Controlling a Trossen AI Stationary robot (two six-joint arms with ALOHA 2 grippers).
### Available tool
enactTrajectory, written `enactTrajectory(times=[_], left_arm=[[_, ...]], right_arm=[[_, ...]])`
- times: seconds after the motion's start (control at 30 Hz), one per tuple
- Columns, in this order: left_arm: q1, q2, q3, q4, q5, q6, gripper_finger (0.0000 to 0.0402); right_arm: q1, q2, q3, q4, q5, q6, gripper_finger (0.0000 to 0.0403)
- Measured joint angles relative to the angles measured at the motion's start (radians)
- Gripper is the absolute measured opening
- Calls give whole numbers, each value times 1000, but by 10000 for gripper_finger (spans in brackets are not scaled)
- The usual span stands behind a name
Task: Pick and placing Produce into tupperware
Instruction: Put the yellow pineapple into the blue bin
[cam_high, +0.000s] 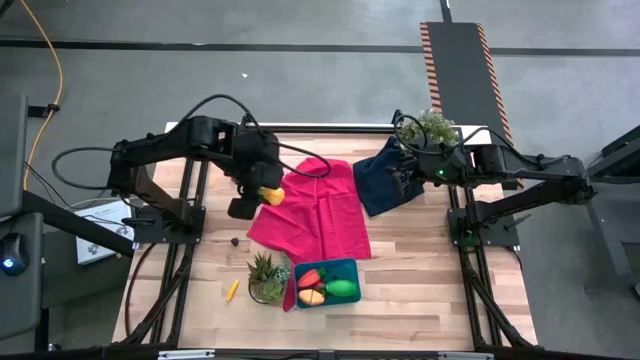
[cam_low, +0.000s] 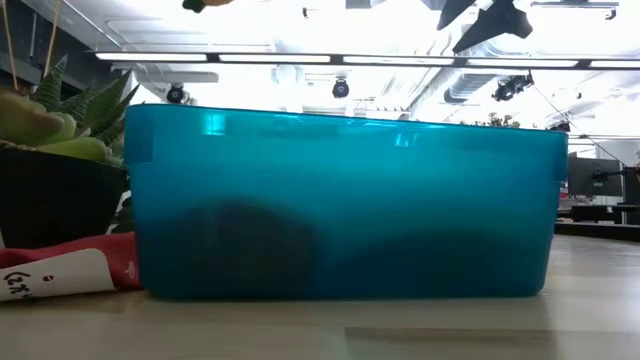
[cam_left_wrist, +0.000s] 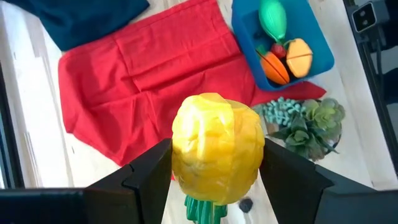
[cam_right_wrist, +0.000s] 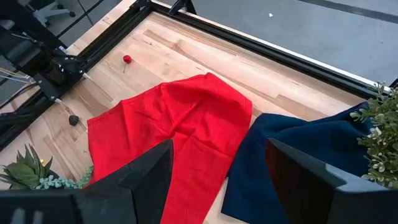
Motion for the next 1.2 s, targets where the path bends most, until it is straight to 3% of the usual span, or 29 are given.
enactTrajectory(times=[0.37, 0.47, 0.57, 0.8, 0.97, 1.2], left_arm=[[-1, -47, -8, -74, 26, -40, 214], [-1, -106, -68, -75, 26, -40, 214], [0, -174, -176, -59, 14, -50, 214], [-1, -375, -542, 251, 92, -191, 214], [-1, -472, -754, 385, 105, -267, 214], [-2, -526, -927, 578, 168, -337, 214]], right_arm=[[0, 18, 0, 7, 7, 32, 243], [0, 35, 0, 9, 7, 37, 243], [0, 58, 0, 14, 7, 44, 243], [0, 103, 0, 79, 7, 41, 243], [0, 120, -1, 111, -1, 40, 243], [0, 137, -1, 122, -3, 48, 243]])
